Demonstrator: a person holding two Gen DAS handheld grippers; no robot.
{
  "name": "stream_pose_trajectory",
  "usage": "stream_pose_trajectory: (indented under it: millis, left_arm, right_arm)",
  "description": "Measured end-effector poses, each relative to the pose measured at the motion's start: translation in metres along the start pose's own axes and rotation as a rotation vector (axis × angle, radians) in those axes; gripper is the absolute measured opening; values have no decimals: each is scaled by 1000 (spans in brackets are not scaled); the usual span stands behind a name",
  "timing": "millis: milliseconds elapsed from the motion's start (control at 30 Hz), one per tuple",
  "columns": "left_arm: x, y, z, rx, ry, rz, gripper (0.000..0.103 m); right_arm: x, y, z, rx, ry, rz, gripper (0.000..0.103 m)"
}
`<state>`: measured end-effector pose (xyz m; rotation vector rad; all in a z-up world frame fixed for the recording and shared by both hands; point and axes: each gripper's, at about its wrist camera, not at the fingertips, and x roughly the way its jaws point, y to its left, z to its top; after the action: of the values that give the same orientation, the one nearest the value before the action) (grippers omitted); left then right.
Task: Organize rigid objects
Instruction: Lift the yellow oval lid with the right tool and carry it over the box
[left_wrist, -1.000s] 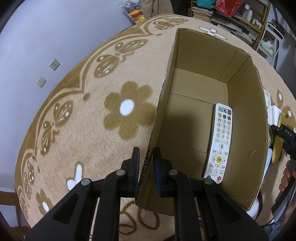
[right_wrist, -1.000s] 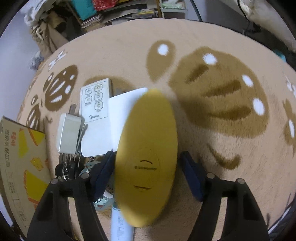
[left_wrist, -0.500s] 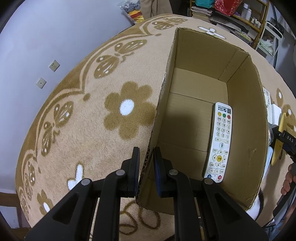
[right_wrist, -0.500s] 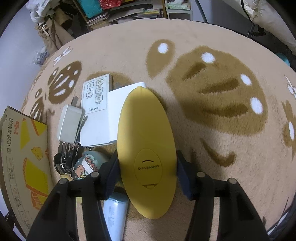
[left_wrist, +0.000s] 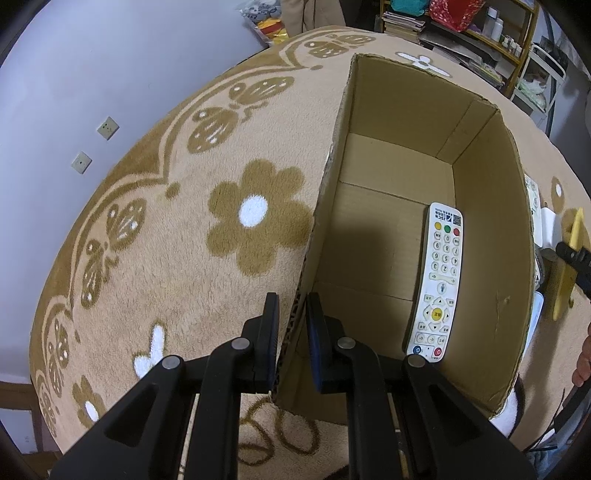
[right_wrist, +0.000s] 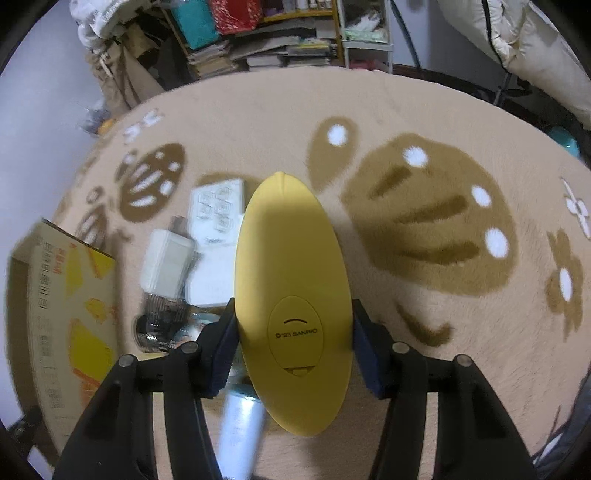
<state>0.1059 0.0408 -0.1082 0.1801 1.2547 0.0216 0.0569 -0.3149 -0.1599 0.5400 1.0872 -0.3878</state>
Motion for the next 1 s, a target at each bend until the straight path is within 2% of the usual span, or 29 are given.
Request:
stream_pose_trajectory:
  millis: [67,267,367,567,767,1000]
  left_arm:
    - [0,1,1,-9,4,-4,13]
    - [0,-1,1,-3,5,0,13]
    - [0,0,1,-2,6,0,13]
    - [2,0,2,5,10,-2,13]
    - [4,2,2,0,15,-16,13]
    - [5,2,1,5,15,-14,13]
  right_arm:
    - [-4,7,3,-6,-5,58,60]
    - [-13,33,3,-59,-30,83,61]
    - [-27,47,4,-84,-60,112,61]
    - [-67,80,5,-152,-126,228,61]
    - [-98,126,-9,-253,-185,317,61]
    - [-97,159,-29,-319,-173,387,61]
